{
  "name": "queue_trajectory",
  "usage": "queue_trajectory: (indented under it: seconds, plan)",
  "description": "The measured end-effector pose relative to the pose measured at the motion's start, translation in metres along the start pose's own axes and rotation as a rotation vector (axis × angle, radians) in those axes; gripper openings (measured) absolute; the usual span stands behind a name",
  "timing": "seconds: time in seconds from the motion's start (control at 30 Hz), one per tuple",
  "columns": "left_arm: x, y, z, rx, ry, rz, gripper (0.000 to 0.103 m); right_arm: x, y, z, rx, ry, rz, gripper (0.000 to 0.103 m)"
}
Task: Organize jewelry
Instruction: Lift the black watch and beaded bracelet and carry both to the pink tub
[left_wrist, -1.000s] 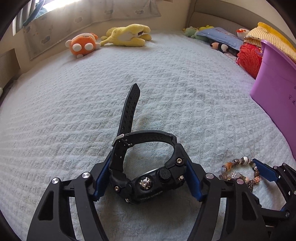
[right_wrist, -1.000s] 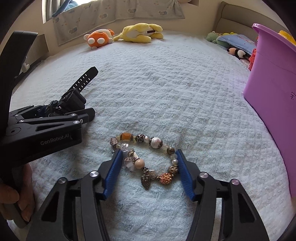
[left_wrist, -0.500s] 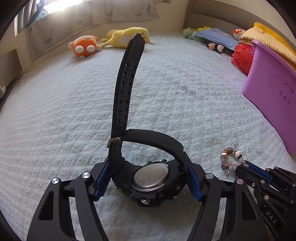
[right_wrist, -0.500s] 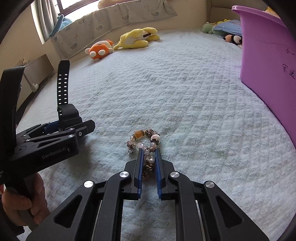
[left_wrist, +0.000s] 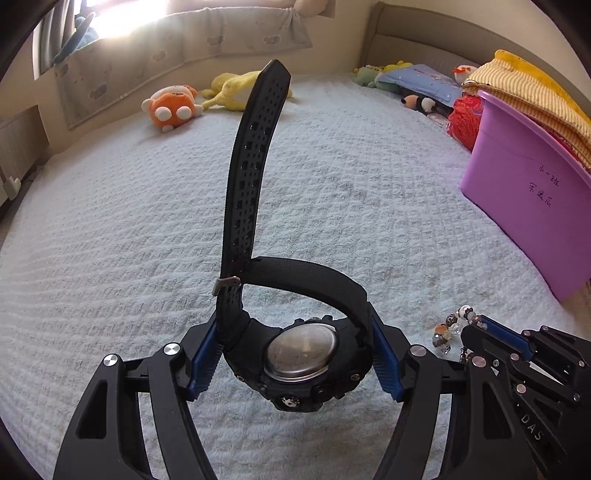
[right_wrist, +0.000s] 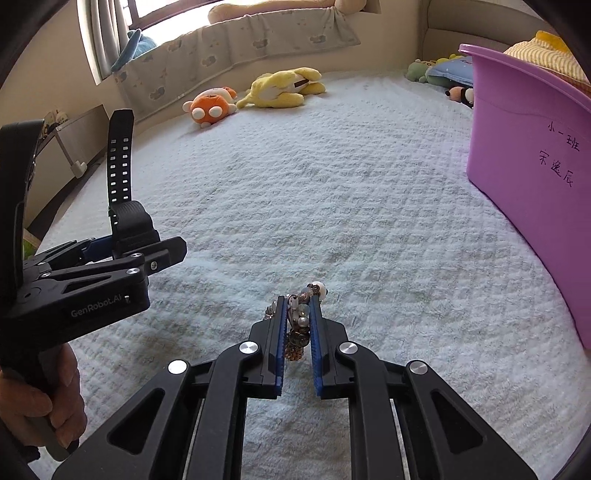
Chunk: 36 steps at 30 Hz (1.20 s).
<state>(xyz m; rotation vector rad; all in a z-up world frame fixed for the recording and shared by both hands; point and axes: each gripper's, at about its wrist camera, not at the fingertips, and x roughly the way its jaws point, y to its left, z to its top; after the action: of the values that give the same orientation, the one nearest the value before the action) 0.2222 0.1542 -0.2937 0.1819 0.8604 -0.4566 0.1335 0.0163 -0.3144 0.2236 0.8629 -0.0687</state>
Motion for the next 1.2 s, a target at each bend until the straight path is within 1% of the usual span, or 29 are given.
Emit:
queue_trajectory:
  seconds: [0.3, 0.47, 0.67, 0.77, 0.9, 1.0, 1.1, 1.2]
  plan:
    - [-0.046, -0.004, 0.003, -0.004, -0.007, 0.0, 0.068, -0.042, 0.005, 0.008, 0.0, -0.01, -0.006, 0.011]
    - [-0.082, -0.01, 0.006, 0.002, -0.004, -0.003, 0.068, -0.081, 0.009, 0.016, 0.001, -0.016, -0.01, 0.011]
    - [-0.126, -0.025, 0.013, 0.015, -0.003, -0.03, 0.068, -0.133, 0.01, 0.026, 0.0, -0.022, -0.024, 0.011]
    - [-0.148, -0.035, 0.019, 0.032, 0.001, -0.046, 0.068, -0.161, 0.007, 0.029, 0.023, -0.021, -0.03, 0.011]
    - [-0.178, -0.05, 0.031, 0.044, 0.024, -0.072, 0.068, -0.206, -0.002, 0.041, 0.055, -0.014, -0.047, 0.011]
    - [-0.197, -0.064, 0.045, 0.064, 0.037, -0.095, 0.068, -0.242, -0.014, 0.057, 0.063, -0.011, -0.071, 0.011]
    - [-0.213, -0.083, 0.063, 0.085, 0.017, -0.1, 0.068, -0.276, -0.035, 0.077, 0.065, -0.031, -0.089, 0.011]
    - [-0.222, -0.108, 0.084, 0.086, -0.011, -0.095, 0.068, -0.3, -0.065, 0.096, 0.056, -0.049, -0.098, 0.011]
